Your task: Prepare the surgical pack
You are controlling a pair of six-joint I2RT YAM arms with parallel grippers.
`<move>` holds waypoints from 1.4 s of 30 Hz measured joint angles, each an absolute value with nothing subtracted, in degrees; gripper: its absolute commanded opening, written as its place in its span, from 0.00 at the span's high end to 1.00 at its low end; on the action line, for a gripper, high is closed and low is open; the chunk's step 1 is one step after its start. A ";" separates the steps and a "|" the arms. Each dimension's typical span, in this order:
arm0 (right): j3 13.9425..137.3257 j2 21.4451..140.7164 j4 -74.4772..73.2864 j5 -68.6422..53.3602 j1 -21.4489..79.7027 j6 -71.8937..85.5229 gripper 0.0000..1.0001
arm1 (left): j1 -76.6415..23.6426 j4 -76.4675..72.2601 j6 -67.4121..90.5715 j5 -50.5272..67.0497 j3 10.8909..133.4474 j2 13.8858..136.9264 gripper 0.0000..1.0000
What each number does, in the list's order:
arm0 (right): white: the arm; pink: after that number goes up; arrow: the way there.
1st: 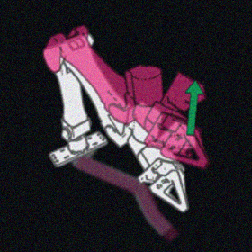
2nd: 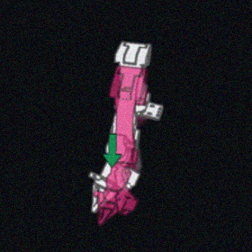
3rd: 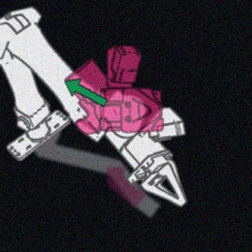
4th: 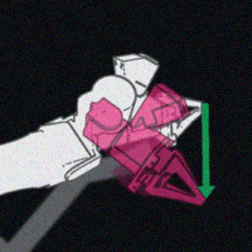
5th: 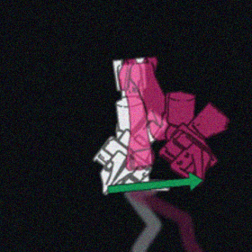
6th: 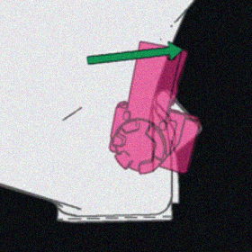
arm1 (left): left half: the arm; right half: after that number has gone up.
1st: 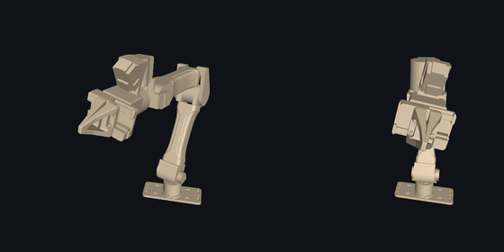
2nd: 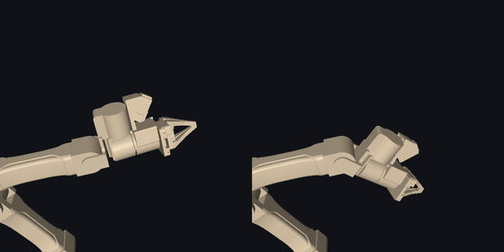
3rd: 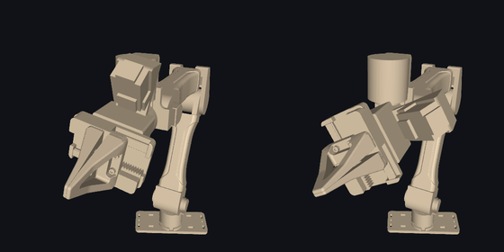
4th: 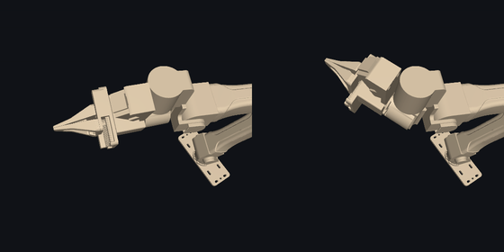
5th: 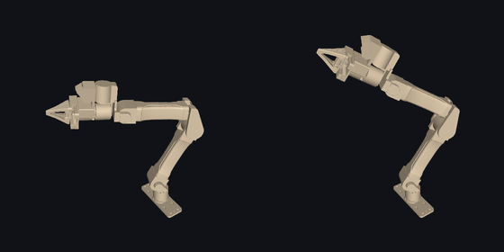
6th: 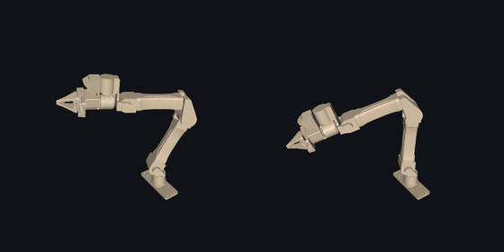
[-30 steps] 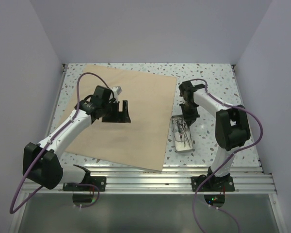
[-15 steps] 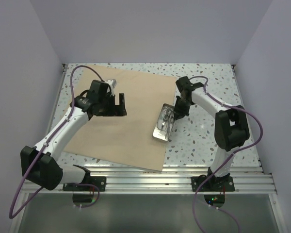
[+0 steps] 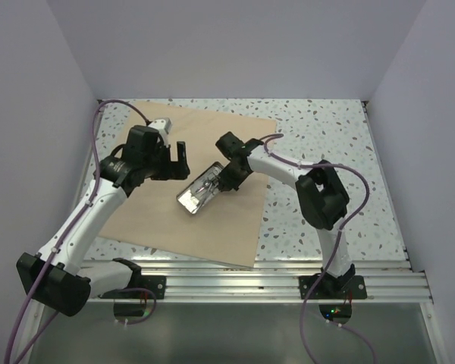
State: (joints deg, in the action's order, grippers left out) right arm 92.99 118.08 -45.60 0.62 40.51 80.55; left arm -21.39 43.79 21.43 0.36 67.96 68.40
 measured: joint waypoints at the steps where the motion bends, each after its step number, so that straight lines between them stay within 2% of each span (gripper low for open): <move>1: 94.06 119.37 -45.56 0.80 40.91 82.91 1.00 | -21.39 43.83 21.45 0.34 67.75 68.10 0.00; 8: 102.02 126.52 -48.47 3.05 42.26 94.19 1.00 | -21.39 44.14 22.15 -0.71 67.57 67.92 0.00; 14: 112.73 133.82 -52.38 4.14 43.57 96.77 1.00 | -21.39 44.51 23.38 -1.39 66.83 67.92 0.00; 20: 113.80 134.37 -53.71 4.95 44.77 96.84 1.00 | -21.39 45.82 23.44 -2.11 66.59 68.51 0.00; 23: 113.82 134.37 -53.82 4.95 44.95 96.44 0.97 | -21.39 45.95 23.55 -2.17 66.59 68.66 0.00; 25: 114.24 134.61 -54.11 4.95 44.99 96.14 0.90 | -21.39 45.95 23.66 -2.17 66.59 68.66 0.00; 28: 115.39 135.11 -54.41 4.97 45.01 95.35 0.66 | -21.39 45.95 24.21 -2.15 66.59 68.66 0.00; 29: 116.25 135.44 -54.63 4.97 45.01 94.96 0.55 | -21.39 45.98 24.40 -2.17 66.59 68.69 0.00; 31: 117.36 135.74 -54.63 4.99 45.01 93.89 0.45 | -21.39 46.09 24.51 -2.22 66.61 68.82 0.00; 32: 117.67 135.74 -54.68 5.04 45.04 93.25 0.36 | -21.39 46.24 24.53 -2.26 66.63 69.01 0.00; 35: 118.83 135.74 -54.70 4.99 45.08 90.67 0.29 | -21.39 46.87 24.93 -2.57 66.63 69.84 0.00; 38: 120.51 135.46 -54.70 5.08 44.93 85.49 0.30 | -21.06 48.14 25.56 -3.33 66.78 70.70 0.01; 41: 120.01 133.14 -54.02 4.97 44.49 77.97 0.37 | -18.85 48.93 26.81 -3.09 66.85 71.02 0.30; 42: 119.11 131.35 -53.54 4.91 44.10 74.06 0.41 | -17.54 48.95 27.33 -2.81 66.85 71.02 0.58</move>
State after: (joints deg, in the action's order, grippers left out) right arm 119.11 131.35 -53.54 4.91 44.10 74.06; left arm -17.54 48.95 27.33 -2.81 66.85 71.02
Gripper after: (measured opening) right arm 0.660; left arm 0.770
